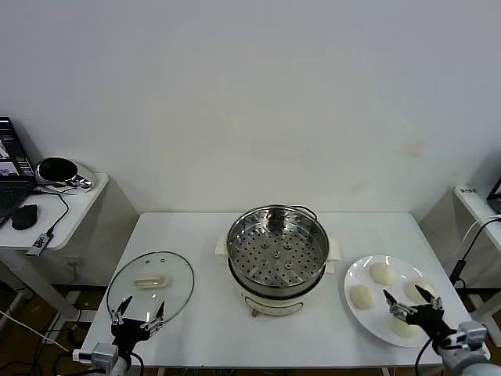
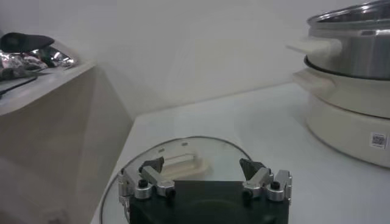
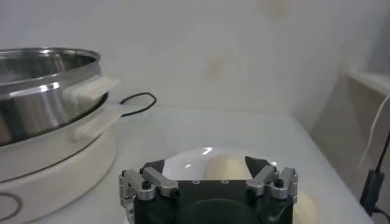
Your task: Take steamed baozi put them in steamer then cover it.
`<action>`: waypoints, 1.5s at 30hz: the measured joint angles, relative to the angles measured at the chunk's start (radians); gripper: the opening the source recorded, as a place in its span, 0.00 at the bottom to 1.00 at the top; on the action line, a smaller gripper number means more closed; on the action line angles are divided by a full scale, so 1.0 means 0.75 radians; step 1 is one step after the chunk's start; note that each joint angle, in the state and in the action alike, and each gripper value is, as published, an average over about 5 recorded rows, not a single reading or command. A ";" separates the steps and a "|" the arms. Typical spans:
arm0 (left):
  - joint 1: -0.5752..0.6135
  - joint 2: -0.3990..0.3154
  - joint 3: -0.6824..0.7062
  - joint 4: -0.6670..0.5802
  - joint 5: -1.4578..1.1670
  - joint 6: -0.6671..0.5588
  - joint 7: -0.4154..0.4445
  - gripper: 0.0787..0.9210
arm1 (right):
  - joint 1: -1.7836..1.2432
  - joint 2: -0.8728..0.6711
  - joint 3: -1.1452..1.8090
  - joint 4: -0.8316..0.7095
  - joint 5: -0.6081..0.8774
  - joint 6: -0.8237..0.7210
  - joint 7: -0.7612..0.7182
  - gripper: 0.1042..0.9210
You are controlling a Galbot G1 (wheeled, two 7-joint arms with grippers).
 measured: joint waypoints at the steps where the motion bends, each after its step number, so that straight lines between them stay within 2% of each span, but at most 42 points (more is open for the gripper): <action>1: 0.000 -0.001 0.001 -0.001 0.001 0.000 0.000 0.88 | 0.009 -0.014 0.005 -0.003 -0.014 -0.007 -0.014 0.88; 6: 0.001 -0.011 0.008 -0.012 0.015 -0.002 -0.002 0.88 | 0.105 -0.157 0.027 -0.049 -0.162 -0.061 -0.169 0.88; 12: 0.016 -0.031 0.014 -0.038 0.036 -0.004 -0.001 0.88 | 0.320 -0.369 -0.049 -0.156 -0.452 -0.070 -0.479 0.88; 21: 0.050 -0.070 -0.007 -0.087 0.054 -0.006 0.005 0.88 | 0.955 -0.557 -0.593 -0.396 -0.849 0.047 -0.918 0.88; 32: 0.099 -0.124 -0.014 -0.129 0.088 -0.016 0.002 0.88 | 1.598 -0.514 -1.395 -0.720 -1.117 0.203 -1.168 0.88; 45: 0.133 -0.147 -0.025 -0.142 0.122 -0.018 0.006 0.88 | 1.768 -0.374 -1.672 -0.969 -1.263 0.285 -1.273 0.88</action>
